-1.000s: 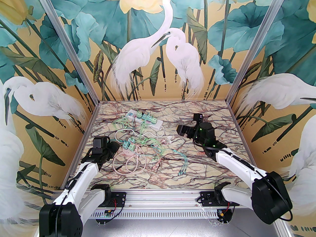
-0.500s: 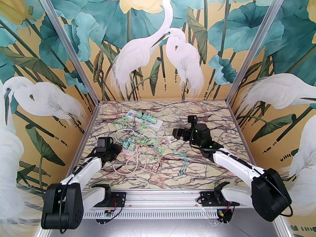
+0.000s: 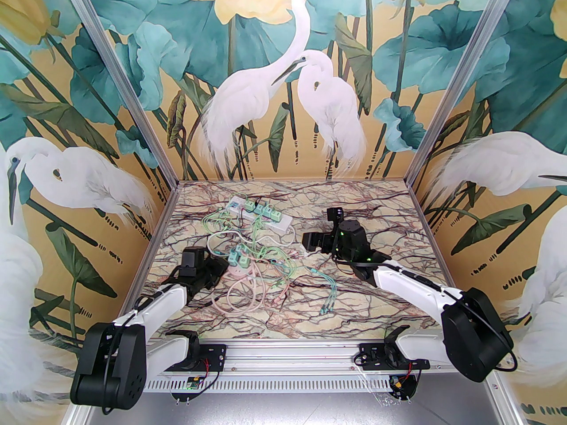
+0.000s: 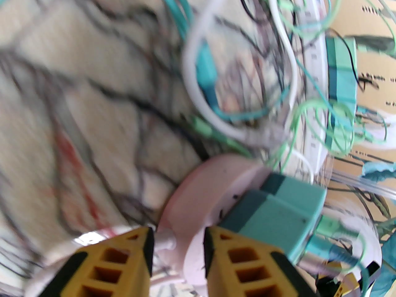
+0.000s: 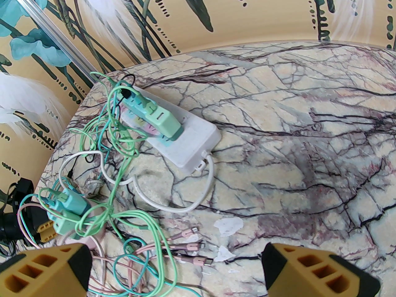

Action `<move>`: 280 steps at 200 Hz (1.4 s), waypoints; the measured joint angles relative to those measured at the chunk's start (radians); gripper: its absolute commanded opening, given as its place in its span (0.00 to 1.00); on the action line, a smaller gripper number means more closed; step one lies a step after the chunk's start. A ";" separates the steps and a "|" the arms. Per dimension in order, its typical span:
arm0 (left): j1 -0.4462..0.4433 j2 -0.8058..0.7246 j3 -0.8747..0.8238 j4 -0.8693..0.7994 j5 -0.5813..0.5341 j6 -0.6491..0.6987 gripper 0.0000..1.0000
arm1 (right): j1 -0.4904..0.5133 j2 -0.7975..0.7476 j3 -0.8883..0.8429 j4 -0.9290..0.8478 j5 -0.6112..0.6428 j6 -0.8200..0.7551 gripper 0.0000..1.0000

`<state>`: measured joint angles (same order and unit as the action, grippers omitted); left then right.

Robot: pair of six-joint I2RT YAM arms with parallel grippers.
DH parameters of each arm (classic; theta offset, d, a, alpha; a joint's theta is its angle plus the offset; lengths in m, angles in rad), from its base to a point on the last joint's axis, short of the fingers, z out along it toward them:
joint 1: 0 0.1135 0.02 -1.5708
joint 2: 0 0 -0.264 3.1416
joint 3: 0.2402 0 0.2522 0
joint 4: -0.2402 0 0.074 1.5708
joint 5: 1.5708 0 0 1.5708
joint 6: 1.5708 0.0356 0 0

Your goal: Pull the plug off the socket

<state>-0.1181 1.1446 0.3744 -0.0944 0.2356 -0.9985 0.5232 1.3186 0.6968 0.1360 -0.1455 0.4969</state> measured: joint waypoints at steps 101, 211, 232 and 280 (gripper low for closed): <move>-0.275 -0.002 0.012 0.082 -0.096 -0.146 0.37 | 0.143 0.014 0.095 -0.157 0.165 -0.043 0.88; -0.274 -0.459 0.061 -0.278 -0.399 -0.018 0.53 | 0.528 0.379 0.330 -0.213 0.217 0.119 0.46; -0.274 -0.500 0.061 -0.311 -0.410 0.008 0.54 | 0.529 0.462 0.387 -0.217 0.214 0.140 0.46; -0.272 -0.510 0.069 -0.346 -0.413 0.049 0.55 | 0.534 0.513 0.425 -0.261 0.239 0.163 0.34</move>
<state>-0.3901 0.6350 0.4431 -0.4408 -0.1776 -0.9493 1.0569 1.8317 1.1213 -0.1253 0.0937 0.6598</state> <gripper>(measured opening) 0.551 0.399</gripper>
